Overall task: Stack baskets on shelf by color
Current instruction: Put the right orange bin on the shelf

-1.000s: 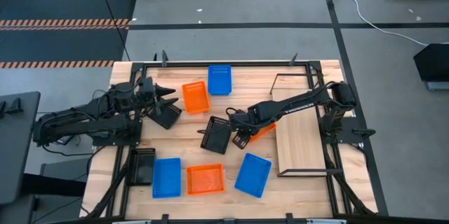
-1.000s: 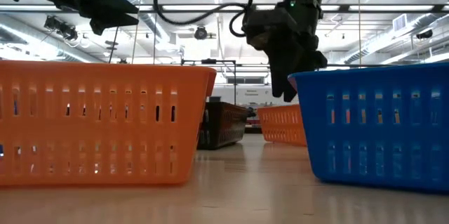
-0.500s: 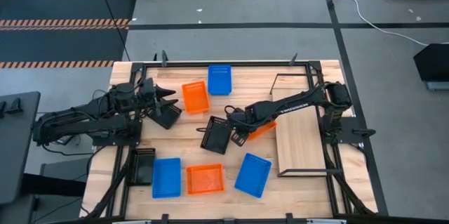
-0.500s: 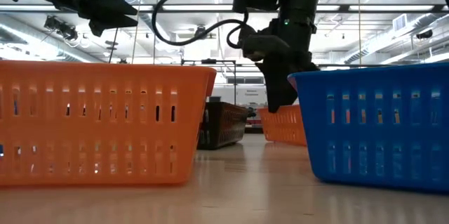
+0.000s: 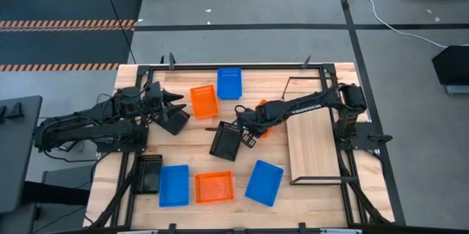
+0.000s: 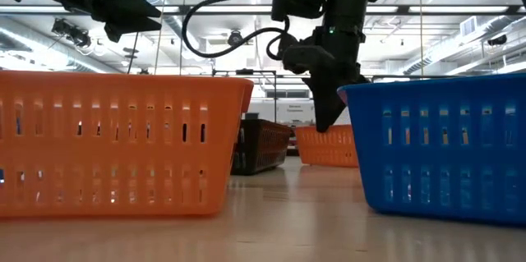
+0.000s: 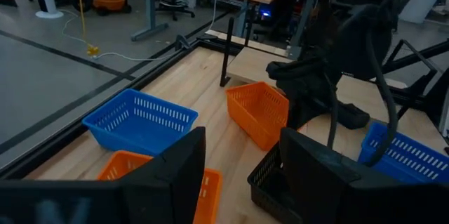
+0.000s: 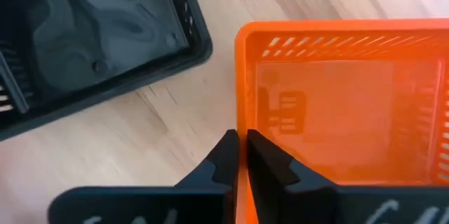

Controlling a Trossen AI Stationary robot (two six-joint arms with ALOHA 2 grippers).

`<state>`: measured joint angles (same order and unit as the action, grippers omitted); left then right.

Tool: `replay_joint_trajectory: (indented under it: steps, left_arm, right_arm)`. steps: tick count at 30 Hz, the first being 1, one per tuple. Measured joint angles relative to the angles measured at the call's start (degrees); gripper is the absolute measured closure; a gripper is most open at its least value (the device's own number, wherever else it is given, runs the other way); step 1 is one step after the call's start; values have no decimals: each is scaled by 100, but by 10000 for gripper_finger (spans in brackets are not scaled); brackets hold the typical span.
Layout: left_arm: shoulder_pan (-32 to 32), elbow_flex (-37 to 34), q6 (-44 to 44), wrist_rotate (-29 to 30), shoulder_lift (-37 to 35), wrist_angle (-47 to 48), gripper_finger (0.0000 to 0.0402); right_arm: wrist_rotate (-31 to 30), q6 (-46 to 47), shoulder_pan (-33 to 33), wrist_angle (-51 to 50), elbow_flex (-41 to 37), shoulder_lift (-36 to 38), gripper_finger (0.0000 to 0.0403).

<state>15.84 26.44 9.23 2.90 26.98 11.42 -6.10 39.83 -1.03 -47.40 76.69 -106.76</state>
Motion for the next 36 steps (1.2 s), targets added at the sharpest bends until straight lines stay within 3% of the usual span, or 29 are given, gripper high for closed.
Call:
replay_joint_trajectory:
  steps: [9,21,29,36]
  left_arm:
    - [0,0,0,1,1,-4,211]
    - [0,0,2,-2,0,4,216]
    - [0,-2,4,-3,0,55,212]
    - [0,-2,22,-9,0,59,217]
  right_arm:
    - [-29,-89,-18,-1367,1502,11,388]
    - [-183,489,-165,-4212,3518,26,392]
    - [-185,889,-145,-4250,3609,283,393]
    - [-692,795,26,-4264,3602,293,392]
